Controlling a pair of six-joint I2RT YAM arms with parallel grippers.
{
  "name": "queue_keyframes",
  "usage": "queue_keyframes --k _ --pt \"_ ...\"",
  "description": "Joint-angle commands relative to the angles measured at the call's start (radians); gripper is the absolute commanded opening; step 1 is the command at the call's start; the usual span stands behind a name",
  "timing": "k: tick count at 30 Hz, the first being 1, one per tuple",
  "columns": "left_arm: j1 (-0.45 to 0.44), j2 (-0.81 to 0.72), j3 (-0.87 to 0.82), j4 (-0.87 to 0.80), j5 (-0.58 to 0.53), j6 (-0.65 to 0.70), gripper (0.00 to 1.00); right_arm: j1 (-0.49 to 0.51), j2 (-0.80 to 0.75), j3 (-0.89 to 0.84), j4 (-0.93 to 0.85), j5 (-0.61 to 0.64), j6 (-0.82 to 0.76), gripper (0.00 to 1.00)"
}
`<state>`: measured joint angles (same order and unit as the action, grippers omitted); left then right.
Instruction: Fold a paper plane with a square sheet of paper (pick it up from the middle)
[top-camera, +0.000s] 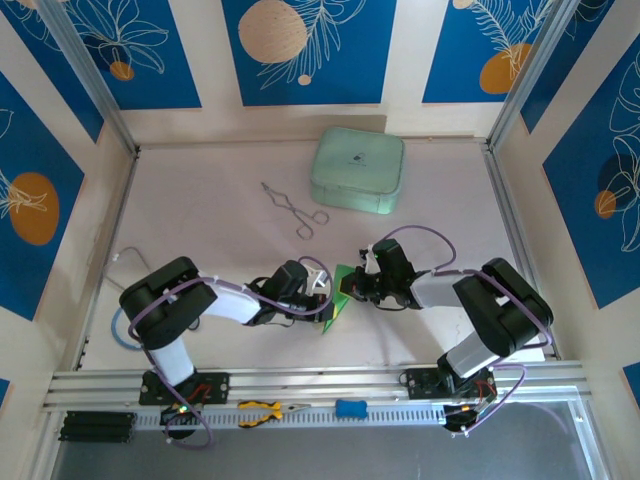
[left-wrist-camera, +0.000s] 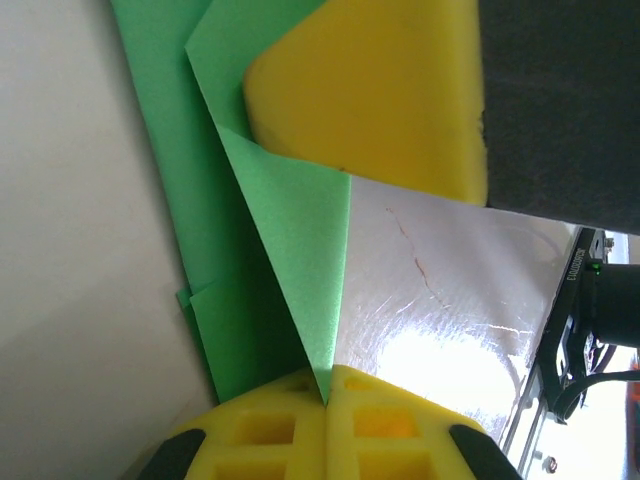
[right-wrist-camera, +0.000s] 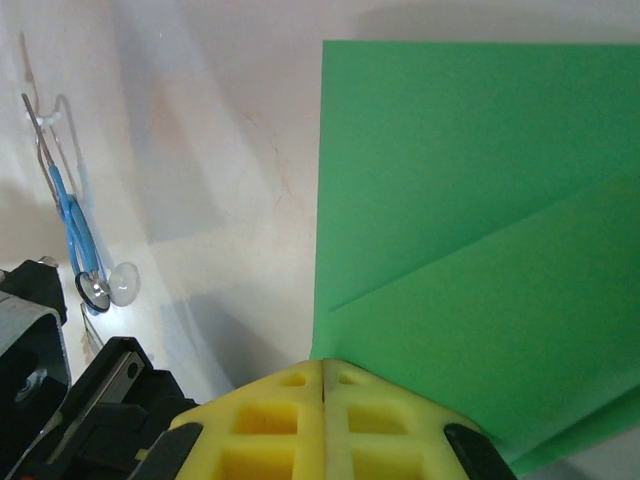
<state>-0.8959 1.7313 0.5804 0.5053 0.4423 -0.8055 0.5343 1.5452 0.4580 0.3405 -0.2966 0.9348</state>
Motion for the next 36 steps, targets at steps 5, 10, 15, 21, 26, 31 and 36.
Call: queue_keyframes --k 5,10,15,21,26,31,36 --pt "0.018 0.034 -0.024 -0.057 -0.001 -0.008 0.00 -0.007 0.039 -0.001 0.011 -0.019 -0.016 0.05" --pt "0.018 0.039 -0.025 -0.060 -0.004 -0.008 0.00 -0.006 0.068 -0.004 0.006 -0.005 -0.013 0.05" --pt "0.020 0.042 -0.026 -0.063 -0.001 -0.009 0.00 -0.006 0.111 -0.017 0.021 -0.004 -0.004 0.04" --pt "0.020 0.027 -0.023 -0.075 0.004 -0.010 0.00 -0.005 0.140 -0.035 0.022 0.012 0.017 0.04" --pt "0.020 -0.033 -0.010 -0.093 0.028 -0.019 0.10 -0.004 0.136 -0.034 -0.005 0.019 0.012 0.04" --pt "0.020 -0.079 0.001 -0.109 0.052 -0.021 0.12 0.000 0.139 -0.018 -0.041 0.024 0.000 0.04" --pt "0.018 -0.071 0.002 -0.096 0.107 -0.022 0.10 0.003 0.146 -0.001 -0.067 0.027 -0.006 0.03"
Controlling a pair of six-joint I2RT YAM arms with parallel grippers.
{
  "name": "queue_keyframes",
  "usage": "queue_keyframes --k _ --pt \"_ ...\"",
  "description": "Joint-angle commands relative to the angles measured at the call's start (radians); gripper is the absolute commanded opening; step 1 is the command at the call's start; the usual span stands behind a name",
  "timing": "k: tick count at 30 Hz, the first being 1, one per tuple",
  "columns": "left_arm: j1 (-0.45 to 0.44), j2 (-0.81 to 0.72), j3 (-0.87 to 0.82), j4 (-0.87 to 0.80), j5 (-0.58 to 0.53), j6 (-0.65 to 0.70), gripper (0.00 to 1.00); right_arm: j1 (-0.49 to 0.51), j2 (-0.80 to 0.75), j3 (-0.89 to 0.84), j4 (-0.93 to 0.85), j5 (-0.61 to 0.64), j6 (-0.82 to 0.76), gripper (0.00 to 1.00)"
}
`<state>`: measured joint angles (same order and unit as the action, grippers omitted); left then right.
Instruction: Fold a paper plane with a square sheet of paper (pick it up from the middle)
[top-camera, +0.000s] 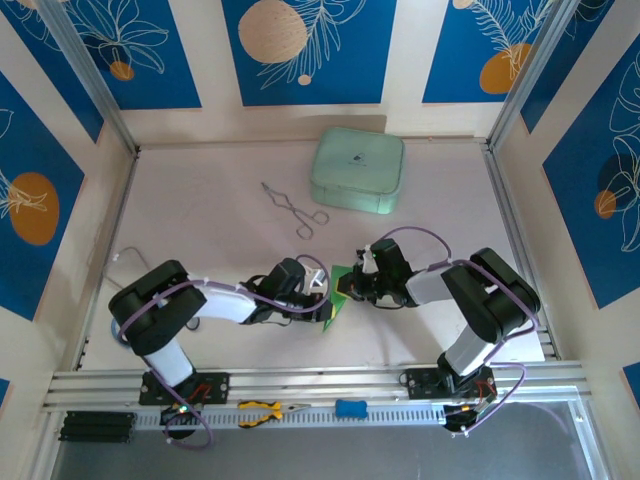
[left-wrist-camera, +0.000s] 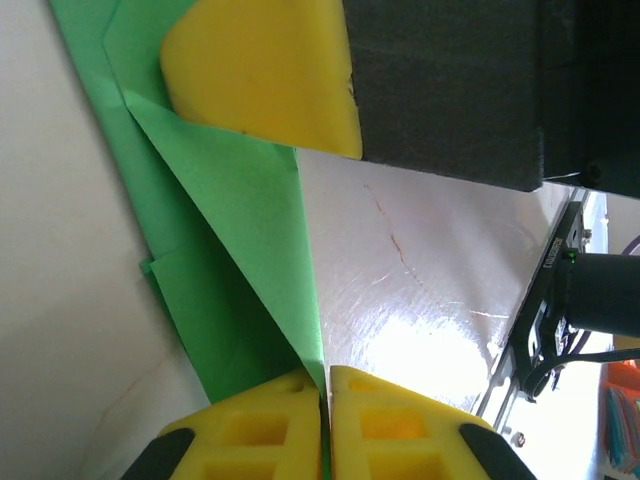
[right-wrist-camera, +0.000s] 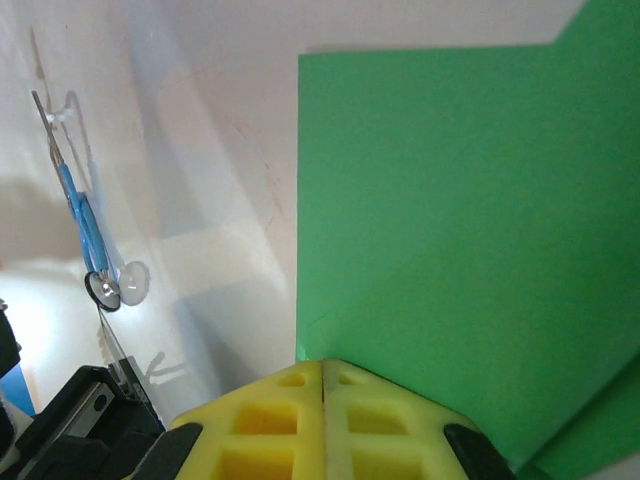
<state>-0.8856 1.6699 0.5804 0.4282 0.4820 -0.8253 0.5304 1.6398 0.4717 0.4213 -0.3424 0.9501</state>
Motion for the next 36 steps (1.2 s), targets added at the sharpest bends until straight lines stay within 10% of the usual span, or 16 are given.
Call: queue_keyframes --k 1,20,28,36 --pt "0.008 -0.005 0.003 -0.024 0.076 -0.002 0.09 0.007 0.052 -0.014 -0.151 0.074 -0.021 0.03" --pt "0.008 0.064 -0.064 -0.018 0.090 -0.023 0.01 0.011 0.052 -0.011 -0.179 0.089 -0.019 0.03" --pt "0.008 0.008 -0.076 -0.089 0.062 0.005 0.14 0.011 0.052 -0.006 -0.188 0.091 -0.019 0.03" --pt "0.008 0.007 -0.083 -0.089 0.075 0.012 0.01 0.011 0.054 -0.007 -0.191 0.094 -0.018 0.03"
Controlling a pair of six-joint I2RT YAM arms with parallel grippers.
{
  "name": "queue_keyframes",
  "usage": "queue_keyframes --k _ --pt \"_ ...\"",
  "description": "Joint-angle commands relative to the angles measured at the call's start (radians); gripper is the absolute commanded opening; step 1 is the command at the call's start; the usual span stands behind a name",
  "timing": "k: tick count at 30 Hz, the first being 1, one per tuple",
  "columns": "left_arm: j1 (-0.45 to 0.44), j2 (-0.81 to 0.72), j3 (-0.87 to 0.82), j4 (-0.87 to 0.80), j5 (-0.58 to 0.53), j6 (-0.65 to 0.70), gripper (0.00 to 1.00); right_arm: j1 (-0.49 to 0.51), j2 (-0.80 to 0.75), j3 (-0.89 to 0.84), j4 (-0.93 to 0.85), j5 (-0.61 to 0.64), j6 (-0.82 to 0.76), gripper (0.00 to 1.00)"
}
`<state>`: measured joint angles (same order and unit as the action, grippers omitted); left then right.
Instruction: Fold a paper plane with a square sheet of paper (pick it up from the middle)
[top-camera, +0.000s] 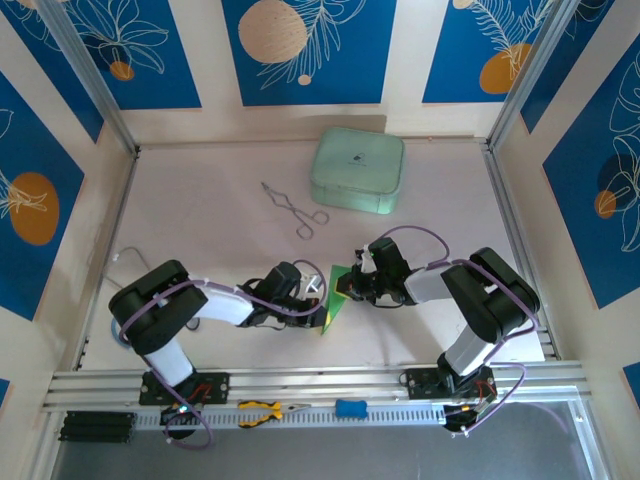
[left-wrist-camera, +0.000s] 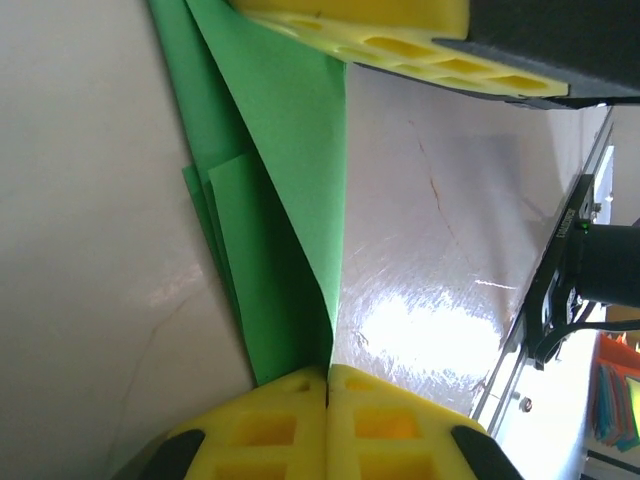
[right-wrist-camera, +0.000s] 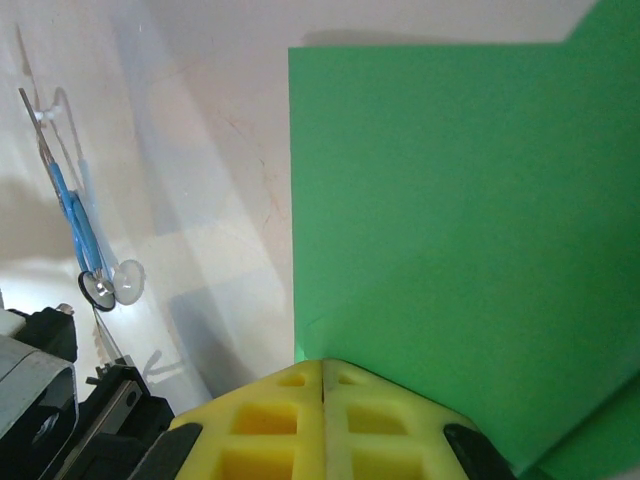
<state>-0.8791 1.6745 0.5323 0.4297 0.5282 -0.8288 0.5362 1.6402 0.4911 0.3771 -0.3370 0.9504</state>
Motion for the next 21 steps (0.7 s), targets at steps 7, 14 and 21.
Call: queue_keyframes --k 7,14,21 --pt "0.001 -0.016 -0.057 -0.098 0.017 0.014 0.11 0.006 0.055 -0.023 -0.153 0.089 -0.016 0.03" --pt "0.002 -0.038 -0.058 -0.144 0.007 0.033 0.15 0.005 0.056 -0.020 -0.156 0.092 -0.017 0.03" --pt "0.001 -0.027 -0.062 -0.132 0.017 0.030 0.03 0.007 0.058 -0.022 -0.155 0.093 -0.012 0.03"
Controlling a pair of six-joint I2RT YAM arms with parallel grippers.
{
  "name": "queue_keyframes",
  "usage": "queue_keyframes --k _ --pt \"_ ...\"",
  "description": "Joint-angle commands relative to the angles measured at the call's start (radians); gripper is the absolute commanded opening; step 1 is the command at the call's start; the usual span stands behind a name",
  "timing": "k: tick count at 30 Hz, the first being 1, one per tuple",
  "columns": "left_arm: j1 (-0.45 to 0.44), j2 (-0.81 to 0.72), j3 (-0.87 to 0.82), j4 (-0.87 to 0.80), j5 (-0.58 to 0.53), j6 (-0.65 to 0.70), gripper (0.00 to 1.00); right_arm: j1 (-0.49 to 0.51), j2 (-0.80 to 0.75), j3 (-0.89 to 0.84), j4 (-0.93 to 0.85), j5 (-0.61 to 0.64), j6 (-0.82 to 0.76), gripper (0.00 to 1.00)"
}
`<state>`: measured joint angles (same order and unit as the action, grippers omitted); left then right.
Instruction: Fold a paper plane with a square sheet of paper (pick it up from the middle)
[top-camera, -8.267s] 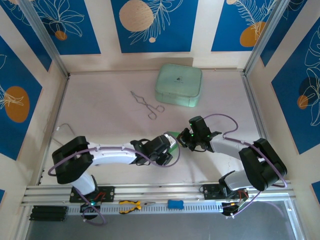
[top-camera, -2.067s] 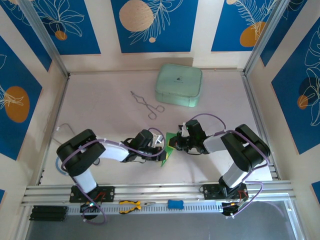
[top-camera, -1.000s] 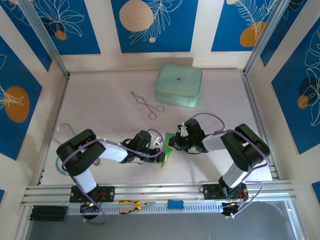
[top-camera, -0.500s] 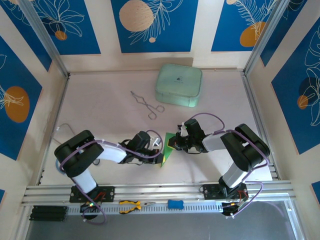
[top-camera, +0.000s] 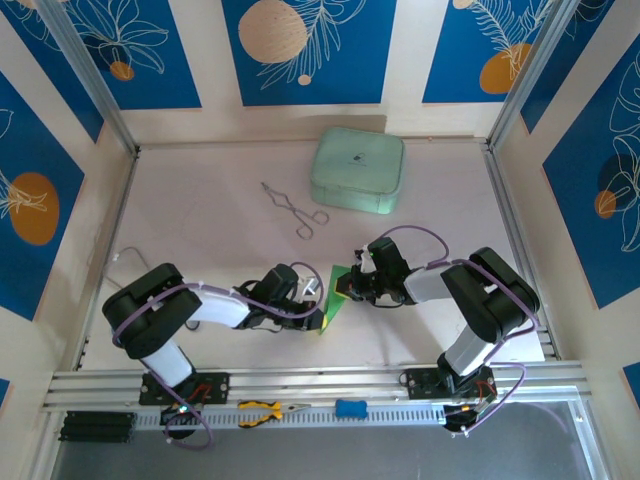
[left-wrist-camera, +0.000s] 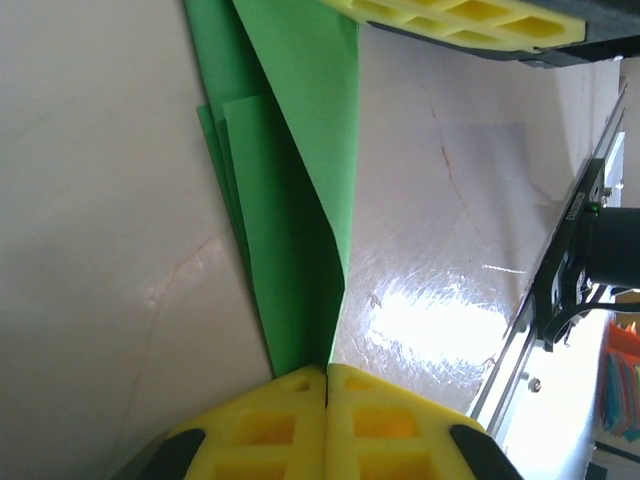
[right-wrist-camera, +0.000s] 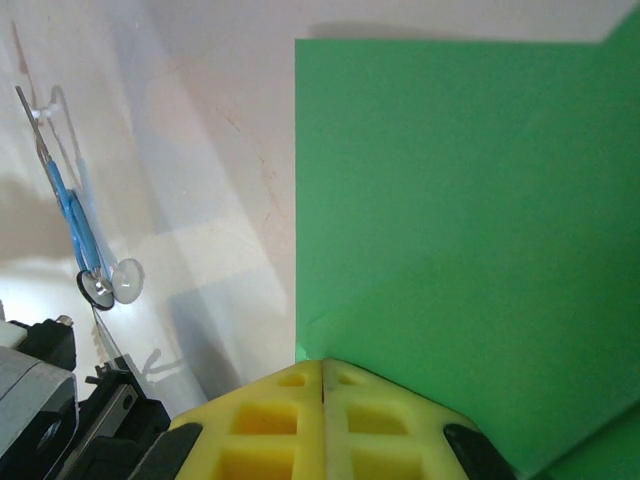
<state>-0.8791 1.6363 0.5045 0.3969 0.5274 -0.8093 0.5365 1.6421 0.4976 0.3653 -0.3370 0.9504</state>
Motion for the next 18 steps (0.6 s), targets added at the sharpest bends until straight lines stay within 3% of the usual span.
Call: queue_keyframes --k 1,5,7,11,18 --pt "0.001 0.012 -0.035 -0.096 0.020 0.009 0.02 0.007 0.056 -0.027 -0.144 0.094 -0.012 0.03" --pt "0.001 0.012 -0.043 -0.098 0.021 0.008 0.02 0.007 0.055 -0.027 -0.147 0.096 -0.012 0.03" --pt "0.001 0.004 -0.050 -0.103 0.017 0.007 0.11 0.006 0.056 -0.026 -0.148 0.095 -0.012 0.03" --pt "0.000 -0.015 -0.059 -0.120 0.008 0.008 0.13 0.006 0.056 -0.025 -0.149 0.098 -0.011 0.03" --pt "-0.001 -0.017 -0.063 -0.124 0.011 0.010 0.04 0.008 0.058 -0.026 -0.152 0.101 -0.006 0.03"
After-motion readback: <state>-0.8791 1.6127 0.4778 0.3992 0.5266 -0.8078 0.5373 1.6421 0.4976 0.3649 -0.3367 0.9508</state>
